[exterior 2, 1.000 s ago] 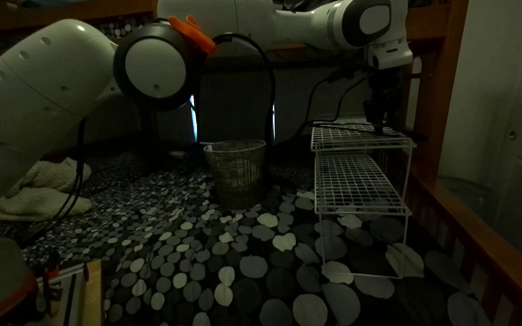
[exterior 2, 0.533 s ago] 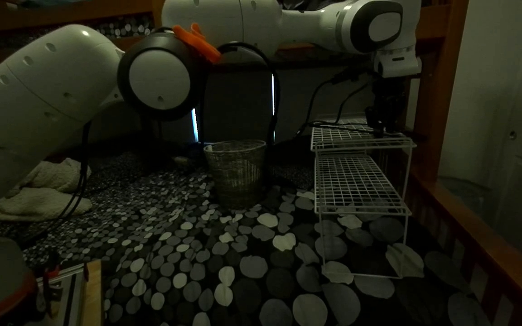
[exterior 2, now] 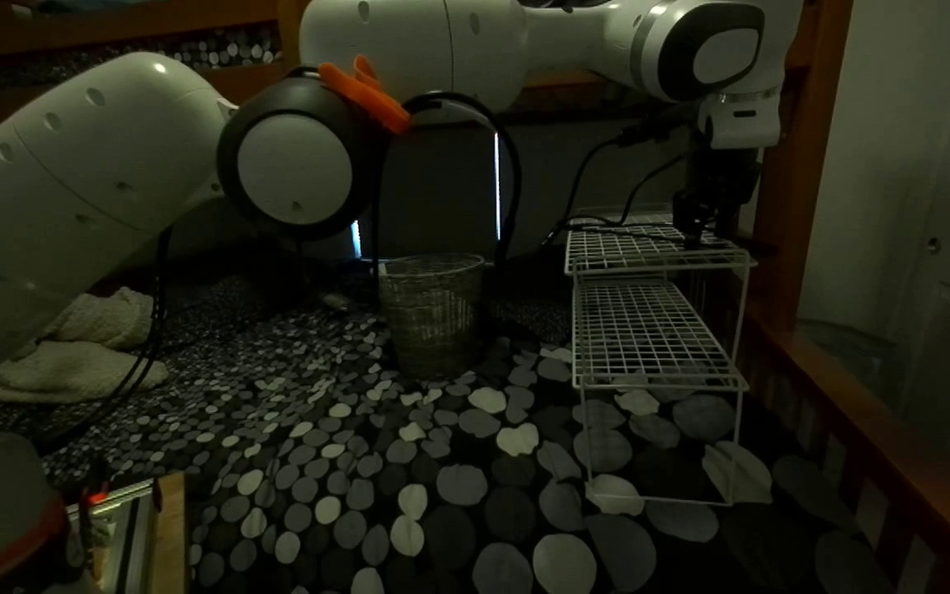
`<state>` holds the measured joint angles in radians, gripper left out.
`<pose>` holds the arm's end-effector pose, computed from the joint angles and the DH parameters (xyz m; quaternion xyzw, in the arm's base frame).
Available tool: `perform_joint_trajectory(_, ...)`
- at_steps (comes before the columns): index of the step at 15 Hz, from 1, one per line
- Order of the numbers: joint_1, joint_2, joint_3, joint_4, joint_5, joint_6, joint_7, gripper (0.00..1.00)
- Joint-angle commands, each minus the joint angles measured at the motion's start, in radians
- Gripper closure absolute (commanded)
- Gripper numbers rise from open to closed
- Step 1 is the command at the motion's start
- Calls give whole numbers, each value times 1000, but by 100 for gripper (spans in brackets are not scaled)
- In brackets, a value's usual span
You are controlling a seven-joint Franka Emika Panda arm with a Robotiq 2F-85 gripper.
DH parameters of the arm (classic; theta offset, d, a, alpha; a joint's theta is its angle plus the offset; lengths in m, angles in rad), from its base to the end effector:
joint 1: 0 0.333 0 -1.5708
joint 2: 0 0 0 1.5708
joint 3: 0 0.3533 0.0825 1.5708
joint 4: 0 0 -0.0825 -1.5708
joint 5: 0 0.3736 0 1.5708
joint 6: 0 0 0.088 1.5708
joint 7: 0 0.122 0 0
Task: Put the black hanger in the basket.
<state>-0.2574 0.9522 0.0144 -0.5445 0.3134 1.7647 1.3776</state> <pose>0.8010 -0.1730 0.4916 -0.6646 0.7175 -0.0251 0.2070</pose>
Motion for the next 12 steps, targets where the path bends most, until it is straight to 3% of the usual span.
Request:
perform_joint_trajectory(1,-18,34,27,45,30,-44,30,31)
perform_joint_trajectory(2,-20,36,31,43,31,-53,37,44)
perform_joint_trajectory(4,-21,40,36,42,31,-71,52,53)
perform_joint_trajectory(9,-28,35,40,44,29,-142,87,95)
perform_joint_trajectory(12,-19,8,40,41,5,-202,40,100)
